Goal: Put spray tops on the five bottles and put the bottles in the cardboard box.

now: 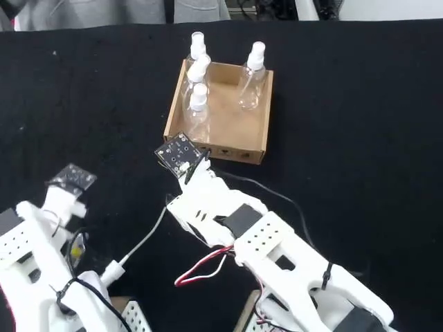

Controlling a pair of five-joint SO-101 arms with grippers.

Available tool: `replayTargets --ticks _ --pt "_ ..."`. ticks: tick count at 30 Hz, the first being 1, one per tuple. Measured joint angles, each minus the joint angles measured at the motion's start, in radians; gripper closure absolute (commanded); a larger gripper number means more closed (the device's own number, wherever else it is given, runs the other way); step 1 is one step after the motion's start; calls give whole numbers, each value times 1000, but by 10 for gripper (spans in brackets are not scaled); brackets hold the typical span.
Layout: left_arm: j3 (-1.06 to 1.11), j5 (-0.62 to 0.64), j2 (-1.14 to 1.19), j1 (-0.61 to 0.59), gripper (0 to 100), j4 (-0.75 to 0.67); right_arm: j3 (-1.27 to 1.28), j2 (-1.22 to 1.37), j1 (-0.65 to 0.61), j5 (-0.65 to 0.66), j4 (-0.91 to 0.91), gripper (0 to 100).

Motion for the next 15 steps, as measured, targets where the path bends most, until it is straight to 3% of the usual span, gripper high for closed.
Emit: replayTargets --ticks 10,15 --pt "-12 212 2 164 904 -9 0 0 0 0 0 712" --pt "-12 212 2 170 771 -8 0 0 0 0 0 712"
